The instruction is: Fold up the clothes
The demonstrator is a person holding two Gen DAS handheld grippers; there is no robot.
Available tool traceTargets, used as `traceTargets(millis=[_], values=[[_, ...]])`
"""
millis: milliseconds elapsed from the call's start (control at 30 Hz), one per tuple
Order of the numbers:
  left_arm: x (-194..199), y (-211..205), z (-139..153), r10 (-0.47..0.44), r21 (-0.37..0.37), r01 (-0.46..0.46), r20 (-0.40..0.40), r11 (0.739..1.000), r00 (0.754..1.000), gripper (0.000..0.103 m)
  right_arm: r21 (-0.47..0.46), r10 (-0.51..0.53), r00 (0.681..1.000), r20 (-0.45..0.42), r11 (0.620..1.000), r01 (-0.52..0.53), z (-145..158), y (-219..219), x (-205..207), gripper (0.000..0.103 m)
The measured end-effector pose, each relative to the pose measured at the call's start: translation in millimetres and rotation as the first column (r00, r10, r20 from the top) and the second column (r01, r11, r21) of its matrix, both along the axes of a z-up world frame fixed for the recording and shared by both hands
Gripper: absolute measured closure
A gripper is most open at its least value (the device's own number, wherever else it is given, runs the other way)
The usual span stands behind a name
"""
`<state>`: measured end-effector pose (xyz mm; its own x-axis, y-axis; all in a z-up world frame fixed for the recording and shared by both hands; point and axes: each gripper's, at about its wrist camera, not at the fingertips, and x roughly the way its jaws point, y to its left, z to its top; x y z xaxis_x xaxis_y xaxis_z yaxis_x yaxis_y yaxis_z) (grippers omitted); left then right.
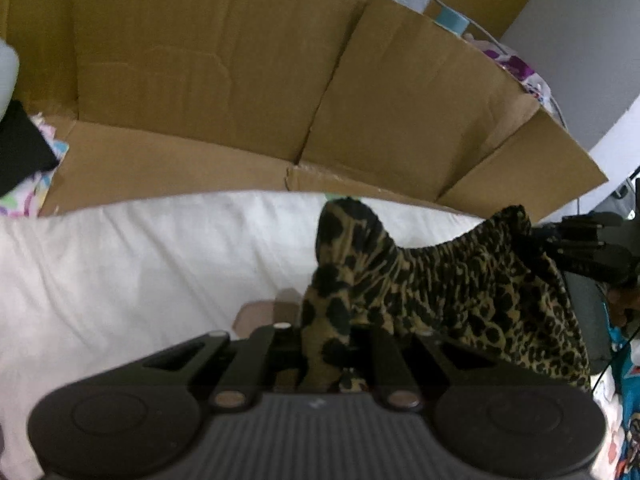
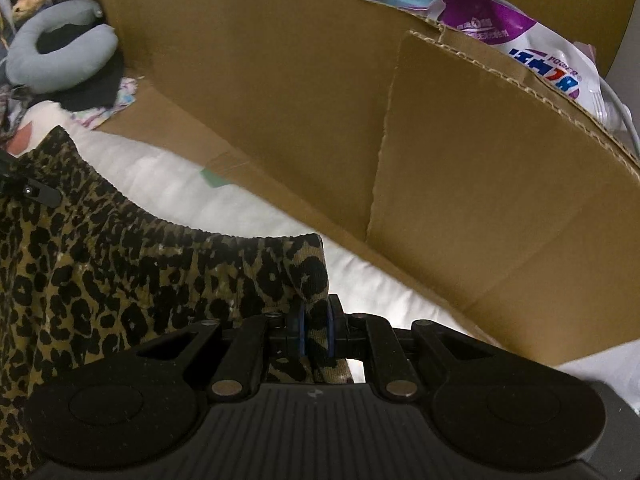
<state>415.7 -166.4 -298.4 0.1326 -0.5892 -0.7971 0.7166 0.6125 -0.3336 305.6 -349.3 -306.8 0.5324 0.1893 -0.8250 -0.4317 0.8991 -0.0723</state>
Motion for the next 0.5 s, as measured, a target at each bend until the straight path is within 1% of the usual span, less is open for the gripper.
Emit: traceTargets(millis=[300, 333, 367, 400, 433, 467, 500], values=[[17.9, -19.5, 2.7, 0.020, 0.014, -0.021, 0.027, 1.000, 0.999, 0.096, -0.031, -0.014, 1.000, 0.016, 0.999, 0.015, -3.9, 7.1, 35.0, 0.094], [20.5, -20.9, 2.1, 0.028, 0.017, -0.028, 0.025, 0.999, 0.999, 0.095, -0.033, -0.015, 1.000, 0.018, 0.999, 0.016, -5.2, 8.6, 37.8, 0.094], [25.3, -21.7, -0.6, 0.047, 0.023, -0.047, 0.006, 0.999, 0.999, 0.093, -0.032, -0.018, 1.000, 0.023, 0.999, 0.019, -7.2, 10.0, 40.4, 0.094], [27.9, -23.4, -4.9, 0.064, 0.038, -0.064, -0.012, 0.997, 0.998, 0.092, -0.025, -0.024, 0.999, 0.033, 0.999, 0.025, -10.3, 10.9, 42.7, 0.092], [29.9, -24.9, -8.6, 0.079, 0.052, -0.078, -0.025, 0.996, 0.997, 0.089, -0.022, -0.032, 0.999, 0.041, 0.999, 0.033, -13.8, 11.8, 44.6, 0.087], [28.9, -25.2, -9.8, 0.084, 0.059, -0.082, -0.023, 0.995, 0.996, 0.084, -0.023, -0.041, 0.998, 0.046, 0.999, 0.042, -17.7, 12.8, 45.7, 0.084], [27.8, -25.0, -10.6, 0.088, 0.064, -0.087, -0.020, 0.994, 0.996, 0.080, -0.023, -0.050, 0.998, 0.048, 0.998, 0.051, -21.4, 14.1, 46.4, 0.079]])
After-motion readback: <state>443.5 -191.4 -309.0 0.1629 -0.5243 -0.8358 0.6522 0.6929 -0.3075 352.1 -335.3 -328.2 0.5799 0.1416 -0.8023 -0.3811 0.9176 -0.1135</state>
